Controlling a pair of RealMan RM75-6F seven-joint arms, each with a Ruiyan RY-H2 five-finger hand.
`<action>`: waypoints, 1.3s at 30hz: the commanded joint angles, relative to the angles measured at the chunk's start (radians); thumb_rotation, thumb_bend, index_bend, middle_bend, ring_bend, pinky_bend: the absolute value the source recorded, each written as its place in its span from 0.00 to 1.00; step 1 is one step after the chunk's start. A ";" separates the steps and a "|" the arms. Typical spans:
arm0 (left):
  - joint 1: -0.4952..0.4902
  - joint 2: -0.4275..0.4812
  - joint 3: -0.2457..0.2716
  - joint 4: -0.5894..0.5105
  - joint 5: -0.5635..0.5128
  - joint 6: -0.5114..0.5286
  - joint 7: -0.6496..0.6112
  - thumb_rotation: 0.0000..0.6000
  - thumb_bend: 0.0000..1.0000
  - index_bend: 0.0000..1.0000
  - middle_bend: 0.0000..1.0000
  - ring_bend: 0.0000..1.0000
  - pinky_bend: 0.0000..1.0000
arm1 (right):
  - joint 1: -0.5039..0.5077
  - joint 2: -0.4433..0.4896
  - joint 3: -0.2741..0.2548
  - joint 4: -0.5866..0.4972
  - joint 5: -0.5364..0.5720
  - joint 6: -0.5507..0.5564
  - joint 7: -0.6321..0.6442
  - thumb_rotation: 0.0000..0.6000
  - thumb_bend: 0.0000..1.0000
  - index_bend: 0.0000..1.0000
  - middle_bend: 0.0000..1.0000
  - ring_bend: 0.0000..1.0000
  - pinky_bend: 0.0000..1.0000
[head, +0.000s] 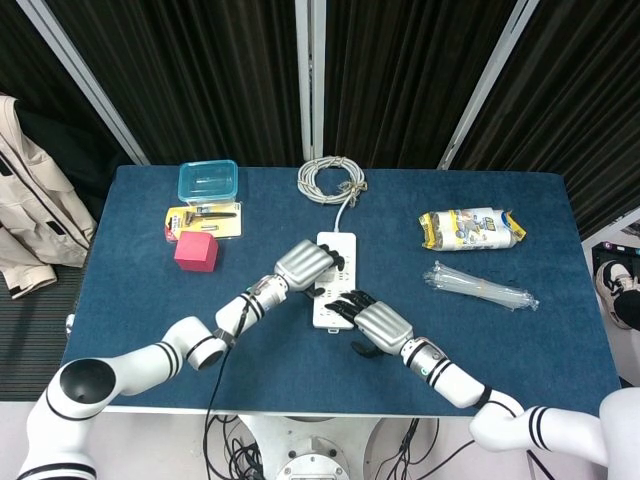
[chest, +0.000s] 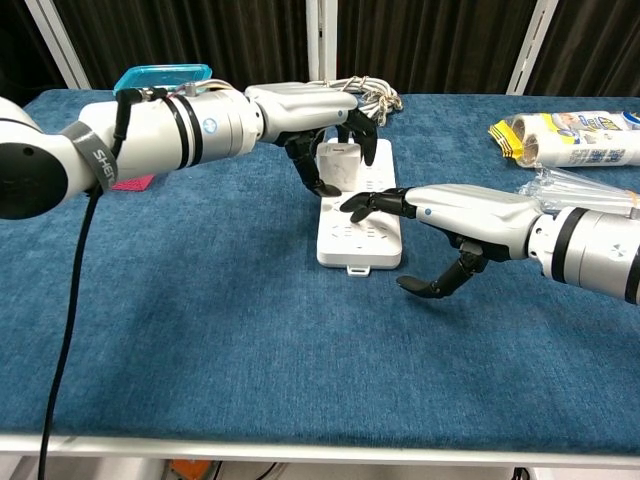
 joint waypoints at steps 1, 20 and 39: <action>-0.023 -0.027 0.031 0.064 0.039 0.027 -0.032 1.00 0.31 0.41 0.41 0.40 0.59 | 0.002 0.000 -0.002 0.001 0.004 -0.001 0.000 1.00 0.35 0.08 0.14 0.00 0.00; -0.050 -0.105 0.105 0.268 0.094 0.128 -0.265 1.00 0.42 0.64 0.72 0.67 0.81 | 0.019 -0.012 -0.016 0.015 0.034 -0.021 0.001 1.00 0.35 0.08 0.14 0.00 0.00; -0.029 -0.122 0.141 0.355 0.114 0.243 -0.324 1.00 0.44 0.69 0.78 0.71 0.85 | 0.017 -0.009 -0.022 0.012 0.055 -0.015 -0.005 1.00 0.35 0.08 0.14 0.00 0.00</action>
